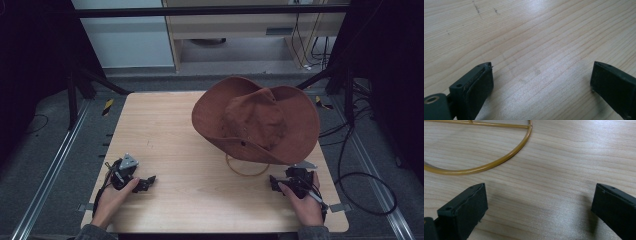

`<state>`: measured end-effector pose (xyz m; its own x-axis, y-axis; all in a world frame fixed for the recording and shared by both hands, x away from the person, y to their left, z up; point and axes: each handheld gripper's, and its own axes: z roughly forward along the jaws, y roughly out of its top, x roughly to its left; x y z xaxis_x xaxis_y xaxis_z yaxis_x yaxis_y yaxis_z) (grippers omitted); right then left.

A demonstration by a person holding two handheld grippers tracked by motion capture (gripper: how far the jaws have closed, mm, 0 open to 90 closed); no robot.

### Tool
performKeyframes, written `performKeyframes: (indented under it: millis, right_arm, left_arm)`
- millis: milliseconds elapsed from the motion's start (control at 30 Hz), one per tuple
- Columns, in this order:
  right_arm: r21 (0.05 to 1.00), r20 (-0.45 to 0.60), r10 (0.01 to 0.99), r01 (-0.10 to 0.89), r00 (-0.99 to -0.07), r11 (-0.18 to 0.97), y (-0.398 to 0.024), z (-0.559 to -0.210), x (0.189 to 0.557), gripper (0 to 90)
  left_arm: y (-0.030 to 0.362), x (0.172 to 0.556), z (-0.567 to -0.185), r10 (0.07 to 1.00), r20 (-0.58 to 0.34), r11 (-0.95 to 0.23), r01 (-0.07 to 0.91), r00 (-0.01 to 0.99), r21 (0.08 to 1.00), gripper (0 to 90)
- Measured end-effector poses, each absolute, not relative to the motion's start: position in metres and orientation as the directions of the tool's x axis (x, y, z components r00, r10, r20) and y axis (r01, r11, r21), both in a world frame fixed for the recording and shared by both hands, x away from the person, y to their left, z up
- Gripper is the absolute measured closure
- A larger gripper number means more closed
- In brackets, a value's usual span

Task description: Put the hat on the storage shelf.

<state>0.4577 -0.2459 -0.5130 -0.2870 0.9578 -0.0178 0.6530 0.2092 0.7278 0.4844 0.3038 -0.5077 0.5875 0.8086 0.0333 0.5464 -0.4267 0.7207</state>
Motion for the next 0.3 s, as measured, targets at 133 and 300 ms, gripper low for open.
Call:
performKeyframes:
  millis: [133, 300]
  right_arm:
    - [0.728, -0.017, 0.958, 0.653, -0.287, 0.209, -0.2458, -0.513, 0.4577, 0.4]
    - [0.728, -0.018, 0.958, 0.653, -0.287, 0.209, -0.2458, -0.513, 0.4577, 0.4]
  left_arm:
    - [0.3036, 0.4853, -0.5081, 0.803, 0.023, -0.429, 0.552, 0.595, 0.715, 1.9]
    - [0.3037, 0.4861, -0.508, 0.797, 0.023, -0.438, 0.551, 0.604, 0.71, 0.3]
